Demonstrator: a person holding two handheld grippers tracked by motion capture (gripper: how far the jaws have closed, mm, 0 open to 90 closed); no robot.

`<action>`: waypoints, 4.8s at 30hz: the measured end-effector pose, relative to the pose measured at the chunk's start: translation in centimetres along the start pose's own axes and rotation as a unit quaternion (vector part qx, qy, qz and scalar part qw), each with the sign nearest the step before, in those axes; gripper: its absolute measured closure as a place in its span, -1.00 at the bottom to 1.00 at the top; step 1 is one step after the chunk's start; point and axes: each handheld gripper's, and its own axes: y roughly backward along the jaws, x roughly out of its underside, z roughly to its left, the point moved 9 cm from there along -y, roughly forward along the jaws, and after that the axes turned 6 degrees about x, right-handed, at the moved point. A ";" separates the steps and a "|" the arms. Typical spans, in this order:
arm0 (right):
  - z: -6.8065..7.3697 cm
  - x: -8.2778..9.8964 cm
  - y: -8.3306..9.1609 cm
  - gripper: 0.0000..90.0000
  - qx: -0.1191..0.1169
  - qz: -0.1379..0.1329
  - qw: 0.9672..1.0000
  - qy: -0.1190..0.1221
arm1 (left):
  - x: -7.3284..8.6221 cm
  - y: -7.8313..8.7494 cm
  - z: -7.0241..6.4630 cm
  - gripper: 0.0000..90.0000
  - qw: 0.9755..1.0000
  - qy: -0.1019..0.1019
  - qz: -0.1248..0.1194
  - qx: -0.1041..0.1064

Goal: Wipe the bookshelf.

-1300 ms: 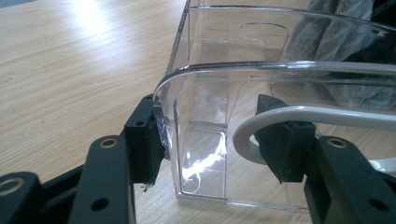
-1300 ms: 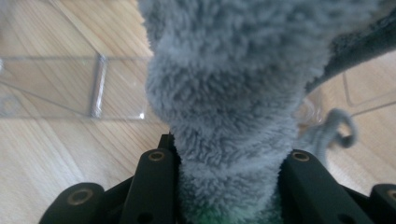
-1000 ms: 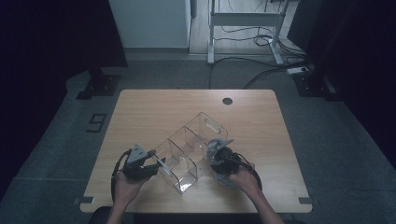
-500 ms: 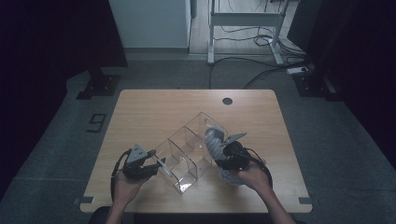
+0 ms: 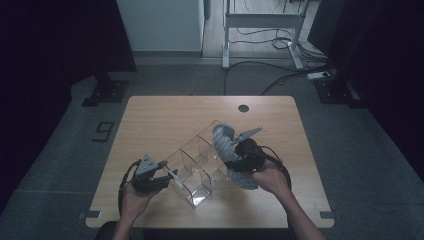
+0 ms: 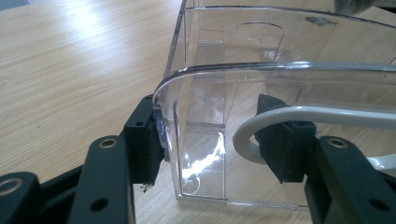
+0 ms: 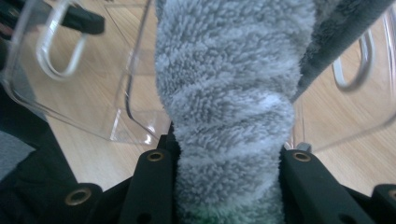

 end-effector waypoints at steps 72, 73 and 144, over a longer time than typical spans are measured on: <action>6.1 -5.7 -7.2 0.48 -0.008 0.044 0.997 0.068 | -0.1 -0.1 -0.2 -0.01 1.000 -0.002 0.003 -0.003; 6.1 -5.4 -7.0 0.48 -0.008 0.044 0.997 0.068 | -0.1 -0.1 -0.2 -0.01 1.000 -0.002 0.004 -0.003; 1.5 6.8 -11.1 0.48 0.043 0.071 0.997 0.009 | -2.6 -3.9 0.8 -0.01 1.000 0.006 -0.007 -0.012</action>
